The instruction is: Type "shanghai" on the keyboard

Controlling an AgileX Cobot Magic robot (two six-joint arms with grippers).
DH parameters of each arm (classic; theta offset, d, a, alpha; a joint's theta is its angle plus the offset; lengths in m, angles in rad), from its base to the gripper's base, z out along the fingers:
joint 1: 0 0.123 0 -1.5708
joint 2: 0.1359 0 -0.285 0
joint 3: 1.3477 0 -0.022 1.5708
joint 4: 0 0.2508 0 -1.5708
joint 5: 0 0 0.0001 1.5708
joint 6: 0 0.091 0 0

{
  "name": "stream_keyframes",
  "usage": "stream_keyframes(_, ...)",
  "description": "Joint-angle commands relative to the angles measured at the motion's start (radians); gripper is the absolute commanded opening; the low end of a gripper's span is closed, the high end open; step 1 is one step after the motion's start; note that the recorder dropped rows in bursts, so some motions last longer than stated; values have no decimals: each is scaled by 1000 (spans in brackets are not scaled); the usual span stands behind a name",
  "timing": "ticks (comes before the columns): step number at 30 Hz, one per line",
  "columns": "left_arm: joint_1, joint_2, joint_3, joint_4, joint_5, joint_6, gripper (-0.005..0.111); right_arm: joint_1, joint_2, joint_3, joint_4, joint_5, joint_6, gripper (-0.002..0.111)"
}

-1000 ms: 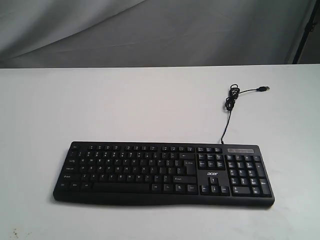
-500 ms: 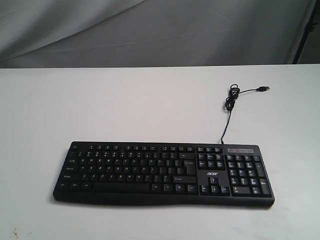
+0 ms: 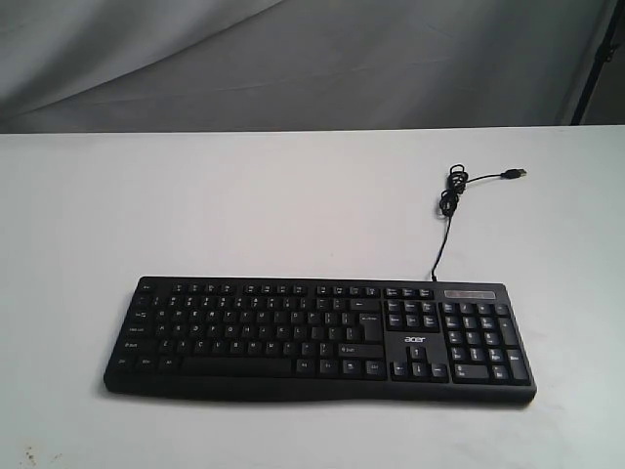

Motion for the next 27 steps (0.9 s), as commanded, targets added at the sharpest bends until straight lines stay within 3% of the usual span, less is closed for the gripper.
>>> stream_keyframes(1,-4,-3,4,1,-3,-3,0,18,120,-32,-14,20,49,0)
stream_keyframes(5,-4,-3,4,1,-3,-3,0,121,226,-32,-16,-28,75,0)
stream_keyframes(11,-4,-3,4,1,-3,-3,0,318,470,-42,-31,-305,179,0)
stream_keyframes(15,-4,-3,4,1,-3,-3,0,456,715,-159,-36,-253,225,0)
stream_keyframes(18,-4,-3,4,1,-3,-3,0,575,980,-357,-90,-142,225,0)
stream_keyframes(21,-4,-3,4,1,-3,-3,0,616,1148,-503,-53,-19,228,0)
stream_keyframes(24,-4,-3,4,1,-3,-3,0,632,1282,-554,98,-25,228,0)
stream_keyframes(27,-4,-3,4,1,-3,-3,0,632,1358,-621,88,-22,179,0)
